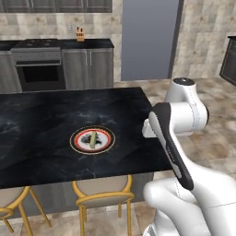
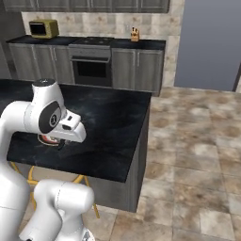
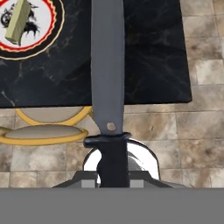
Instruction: Retrieve the butter from the fridge and place it on a plate on the dining table. Then retrieve the butter knife by the fridge and place it near the plate.
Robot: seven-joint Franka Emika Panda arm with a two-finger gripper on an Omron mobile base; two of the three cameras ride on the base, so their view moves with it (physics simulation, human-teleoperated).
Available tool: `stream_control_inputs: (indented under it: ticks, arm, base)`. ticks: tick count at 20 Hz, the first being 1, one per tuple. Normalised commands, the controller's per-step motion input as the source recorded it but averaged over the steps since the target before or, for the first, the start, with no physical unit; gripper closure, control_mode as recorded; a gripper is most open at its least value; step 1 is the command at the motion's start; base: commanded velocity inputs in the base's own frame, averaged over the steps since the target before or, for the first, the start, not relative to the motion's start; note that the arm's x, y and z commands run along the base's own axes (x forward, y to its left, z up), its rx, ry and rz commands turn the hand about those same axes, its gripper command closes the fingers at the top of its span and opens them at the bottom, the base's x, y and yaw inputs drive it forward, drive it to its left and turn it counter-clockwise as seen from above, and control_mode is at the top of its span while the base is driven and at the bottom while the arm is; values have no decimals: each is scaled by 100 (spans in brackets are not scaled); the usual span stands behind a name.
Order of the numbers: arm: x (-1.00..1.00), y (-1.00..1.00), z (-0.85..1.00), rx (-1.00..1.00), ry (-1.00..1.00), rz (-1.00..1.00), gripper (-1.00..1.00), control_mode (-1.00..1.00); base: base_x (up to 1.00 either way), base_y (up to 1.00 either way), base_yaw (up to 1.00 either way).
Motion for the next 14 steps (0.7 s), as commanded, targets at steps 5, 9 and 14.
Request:
stream_control_inputs:
  ticks: [5, 9, 14]
  arm:
    - [0, 0, 0, 0, 0, 0, 100, 100]
    - [0, 0, 0, 0, 0, 0, 100, 100]
    - [0, 0, 0, 0, 0, 0, 100, 100]
  base:
    - [30, 0, 1]
    - [26, 0, 1]
    - [19, 2, 0]
